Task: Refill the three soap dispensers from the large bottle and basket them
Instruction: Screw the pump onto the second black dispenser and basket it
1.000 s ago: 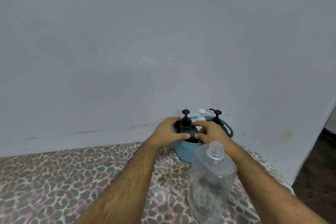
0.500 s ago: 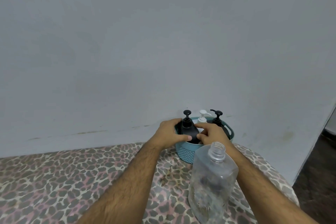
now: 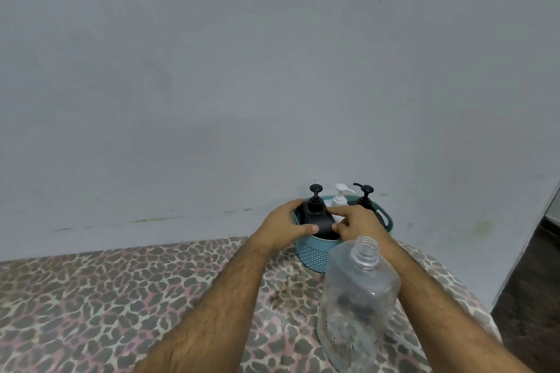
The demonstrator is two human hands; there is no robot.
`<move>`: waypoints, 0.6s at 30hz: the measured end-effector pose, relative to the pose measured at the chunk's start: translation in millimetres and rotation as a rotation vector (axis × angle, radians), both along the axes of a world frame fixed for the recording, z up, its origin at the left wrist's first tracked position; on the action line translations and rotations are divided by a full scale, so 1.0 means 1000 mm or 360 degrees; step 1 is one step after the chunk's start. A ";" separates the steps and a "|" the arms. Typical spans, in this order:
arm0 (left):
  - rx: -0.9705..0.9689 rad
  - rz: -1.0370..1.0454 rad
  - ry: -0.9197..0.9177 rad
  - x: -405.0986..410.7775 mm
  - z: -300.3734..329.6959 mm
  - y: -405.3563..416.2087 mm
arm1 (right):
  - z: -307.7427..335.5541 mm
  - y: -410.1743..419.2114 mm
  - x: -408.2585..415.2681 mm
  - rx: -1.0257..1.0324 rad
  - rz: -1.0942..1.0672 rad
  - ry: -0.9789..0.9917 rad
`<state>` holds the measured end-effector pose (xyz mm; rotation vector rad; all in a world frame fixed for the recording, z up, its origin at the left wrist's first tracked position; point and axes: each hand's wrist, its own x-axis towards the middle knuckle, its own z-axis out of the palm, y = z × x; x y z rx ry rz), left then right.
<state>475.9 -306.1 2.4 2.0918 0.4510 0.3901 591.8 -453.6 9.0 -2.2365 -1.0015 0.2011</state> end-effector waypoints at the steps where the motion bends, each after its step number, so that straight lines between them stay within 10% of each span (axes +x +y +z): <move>1: 0.0008 0.0089 -0.0003 0.002 -0.002 0.000 | 0.001 0.000 -0.001 0.0005 0.0006 -0.0026; 18: 0.0228 0.0332 -0.0018 0.006 -0.006 -0.022 | 0.001 0.001 0.003 0.0180 -0.0104 0.0150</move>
